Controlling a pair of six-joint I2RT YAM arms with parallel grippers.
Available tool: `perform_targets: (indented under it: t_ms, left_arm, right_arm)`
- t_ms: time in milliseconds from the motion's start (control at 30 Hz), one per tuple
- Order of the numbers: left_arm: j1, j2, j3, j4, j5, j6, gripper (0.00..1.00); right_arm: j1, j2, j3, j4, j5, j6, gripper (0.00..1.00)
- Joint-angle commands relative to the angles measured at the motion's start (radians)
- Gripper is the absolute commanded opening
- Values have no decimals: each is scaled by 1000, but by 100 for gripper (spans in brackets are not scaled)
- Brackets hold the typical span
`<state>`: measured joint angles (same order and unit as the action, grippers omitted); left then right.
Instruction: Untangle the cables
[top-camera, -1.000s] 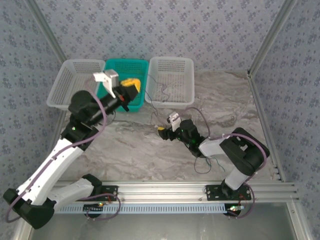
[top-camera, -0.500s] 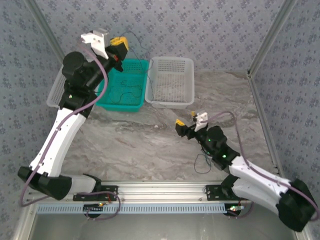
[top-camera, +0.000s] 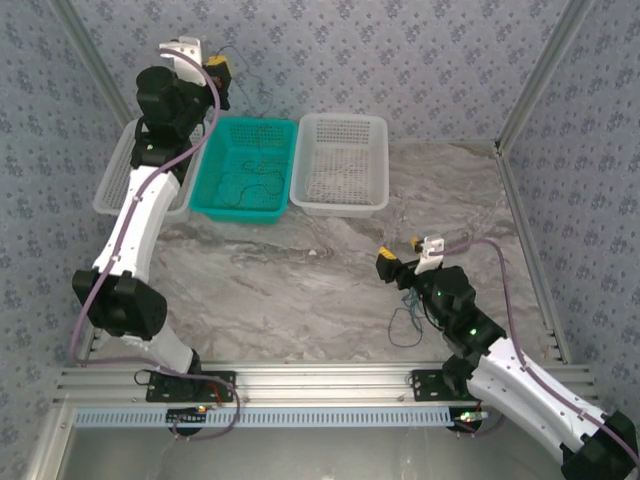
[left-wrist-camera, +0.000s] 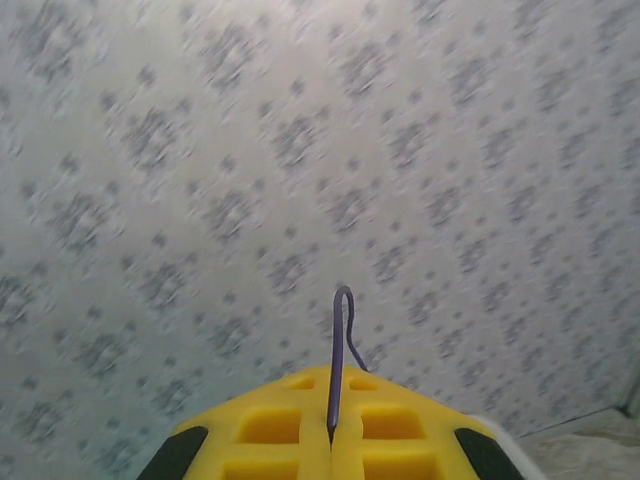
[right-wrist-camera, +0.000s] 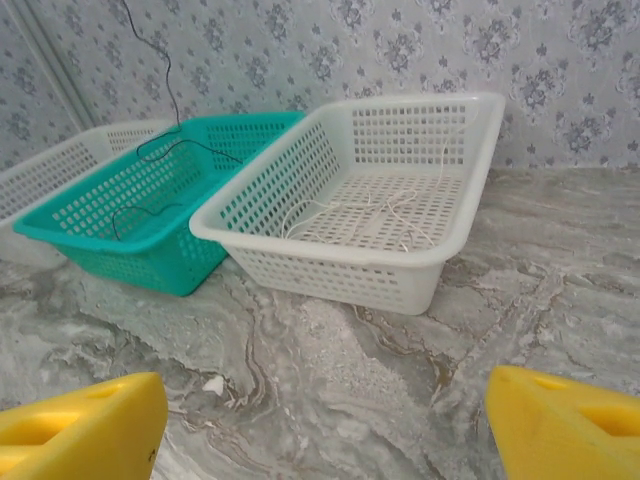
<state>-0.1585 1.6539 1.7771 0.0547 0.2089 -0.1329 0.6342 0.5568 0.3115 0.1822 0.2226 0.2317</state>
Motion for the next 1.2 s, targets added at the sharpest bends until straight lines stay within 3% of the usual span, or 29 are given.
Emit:
perform_targets:
  t_ms: [0,67,200,367,567,633,800,1000,1167]
  left_arm:
    - [52,59,-15,28,36,-68,0]
    - [75,107,-21,17,100,-133,1]
    - [66,119,-112,46,68,-142,35]
    - [62,56,-202,83,36,-173,55]
    - [-2,-143,-408,161,11,-207,57]
    - [-60,-235,-494,161,-13,-192,57]
    - [-256,-425,-685,160,-92,-99,57]
    - [-493,-514,-851,180,-60,57,57]
    - [-646,-504,-941,169,14,155,58]
  right_arm:
    - [-10,-1,-1,-15,15,23,85]
    - [-18,5,-1,-10,16,27,85]
    - [-37,26,23,-46,30,63,87]
    - [-94,70,91,-176,40,200,89]
    - [-245,204,225,-436,5,486,90]
    - [-310,253,290,-589,-1,565,90]
    - [-442,326,380,-832,-40,585,91]
    - [-539,359,326,-808,-206,552,92]
    - [-541,507,300,-712,-397,512,90]
